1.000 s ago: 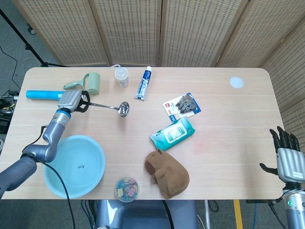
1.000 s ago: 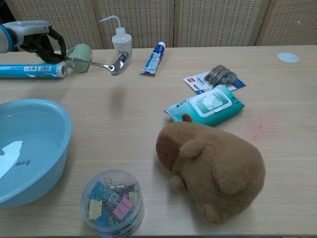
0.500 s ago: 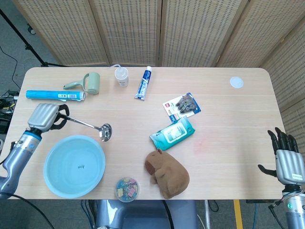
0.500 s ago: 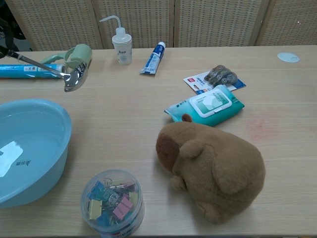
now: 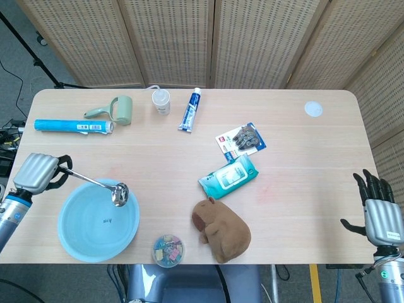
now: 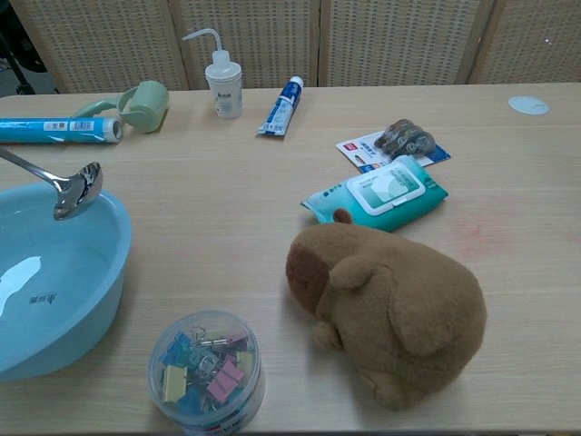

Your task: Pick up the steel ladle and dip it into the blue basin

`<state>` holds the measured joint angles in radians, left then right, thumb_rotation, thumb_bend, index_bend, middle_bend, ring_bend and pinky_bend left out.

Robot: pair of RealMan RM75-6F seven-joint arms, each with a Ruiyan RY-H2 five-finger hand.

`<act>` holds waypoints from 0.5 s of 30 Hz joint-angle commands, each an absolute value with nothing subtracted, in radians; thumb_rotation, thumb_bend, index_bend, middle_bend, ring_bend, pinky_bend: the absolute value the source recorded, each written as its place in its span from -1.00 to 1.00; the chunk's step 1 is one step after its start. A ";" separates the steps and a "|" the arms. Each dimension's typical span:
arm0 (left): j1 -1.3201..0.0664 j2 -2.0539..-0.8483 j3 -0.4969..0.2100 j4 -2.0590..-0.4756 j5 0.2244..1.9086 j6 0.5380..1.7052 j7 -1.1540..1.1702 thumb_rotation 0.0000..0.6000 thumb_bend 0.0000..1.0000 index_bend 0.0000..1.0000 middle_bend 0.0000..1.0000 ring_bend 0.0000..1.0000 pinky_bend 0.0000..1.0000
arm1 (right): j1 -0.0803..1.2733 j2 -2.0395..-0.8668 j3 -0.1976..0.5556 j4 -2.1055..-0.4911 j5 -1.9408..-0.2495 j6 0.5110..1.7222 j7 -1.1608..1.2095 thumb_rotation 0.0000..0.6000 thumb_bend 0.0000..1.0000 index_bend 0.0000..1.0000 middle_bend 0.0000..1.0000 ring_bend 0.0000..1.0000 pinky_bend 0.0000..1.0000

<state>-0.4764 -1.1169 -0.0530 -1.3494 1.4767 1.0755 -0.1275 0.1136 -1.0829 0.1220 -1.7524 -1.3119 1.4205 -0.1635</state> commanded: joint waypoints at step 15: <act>-0.490 -1.105 -0.010 -1.367 1.525 1.060 0.076 1.00 0.18 0.71 0.98 0.87 1.00 | 0.113 -1.079 0.125 -1.754 -1.308 1.419 -0.157 1.00 -1.00 -1.00 -1.00 -1.00 -1.00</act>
